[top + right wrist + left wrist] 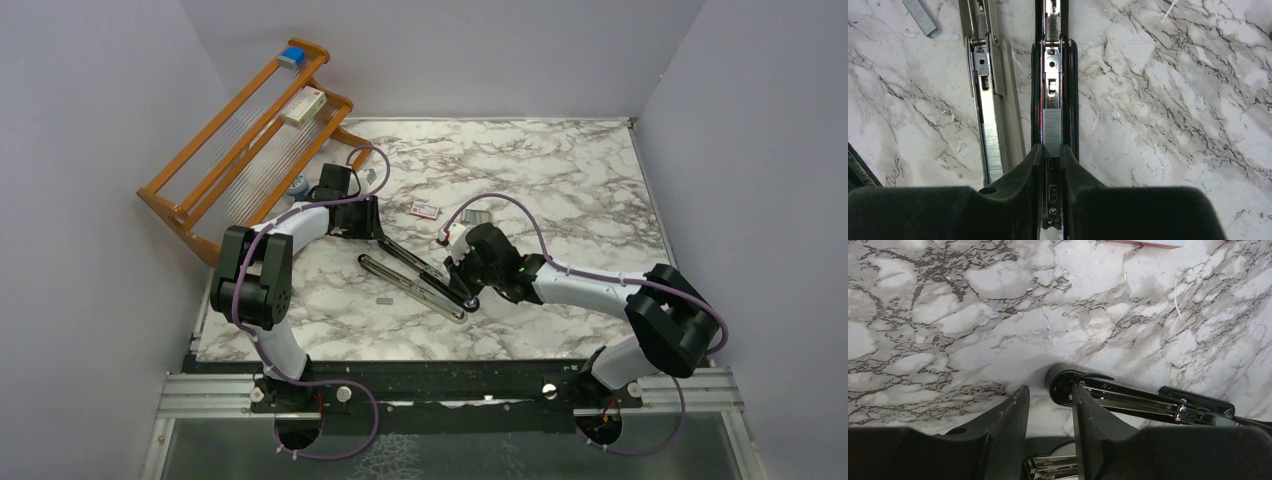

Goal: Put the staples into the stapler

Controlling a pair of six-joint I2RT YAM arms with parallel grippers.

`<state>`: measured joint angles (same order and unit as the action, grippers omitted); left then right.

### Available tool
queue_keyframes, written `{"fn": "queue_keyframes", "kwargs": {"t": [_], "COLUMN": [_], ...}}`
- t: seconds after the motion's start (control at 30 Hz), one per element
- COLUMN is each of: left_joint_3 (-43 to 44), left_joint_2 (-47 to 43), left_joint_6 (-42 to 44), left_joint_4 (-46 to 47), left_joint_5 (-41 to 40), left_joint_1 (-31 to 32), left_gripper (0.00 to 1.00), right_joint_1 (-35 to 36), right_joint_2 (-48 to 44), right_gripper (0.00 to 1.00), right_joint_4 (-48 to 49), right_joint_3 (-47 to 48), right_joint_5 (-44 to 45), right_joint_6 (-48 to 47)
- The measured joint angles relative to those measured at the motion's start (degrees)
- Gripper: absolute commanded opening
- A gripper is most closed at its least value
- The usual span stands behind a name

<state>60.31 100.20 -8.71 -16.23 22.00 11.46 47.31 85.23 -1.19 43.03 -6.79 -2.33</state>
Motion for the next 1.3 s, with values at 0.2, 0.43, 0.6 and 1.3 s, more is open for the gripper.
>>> {"fn": "queue_keyframes", "kwargs": {"t": [0.2,0.43,0.6,1.3], "left_joint_3": [0.0,0.0,0.0,0.0], "left_joint_2": [0.0,0.0,0.0,0.0], "left_joint_6": [0.0,0.0,0.0,0.0], "left_joint_4": [0.0,0.0,0.0,0.0], "left_joint_5": [0.0,0.0,0.0,0.0], "left_joint_1": [0.0,0.0,0.0,0.0], "left_gripper": [0.39,0.39,0.39,0.39], "right_joint_1": [0.0,0.0,0.0,0.0], "right_joint_2": [0.0,0.0,0.0,-2.0], "right_gripper": [0.21,0.26,0.27,0.38], "right_joint_4": [-0.2,-0.5,-0.5,-0.4], "right_joint_3": [0.0,0.0,0.0,0.9], "right_joint_5": [0.0,0.0,0.0,1.7], "right_joint_6": [-0.3,-0.3,-0.3,0.8]}}
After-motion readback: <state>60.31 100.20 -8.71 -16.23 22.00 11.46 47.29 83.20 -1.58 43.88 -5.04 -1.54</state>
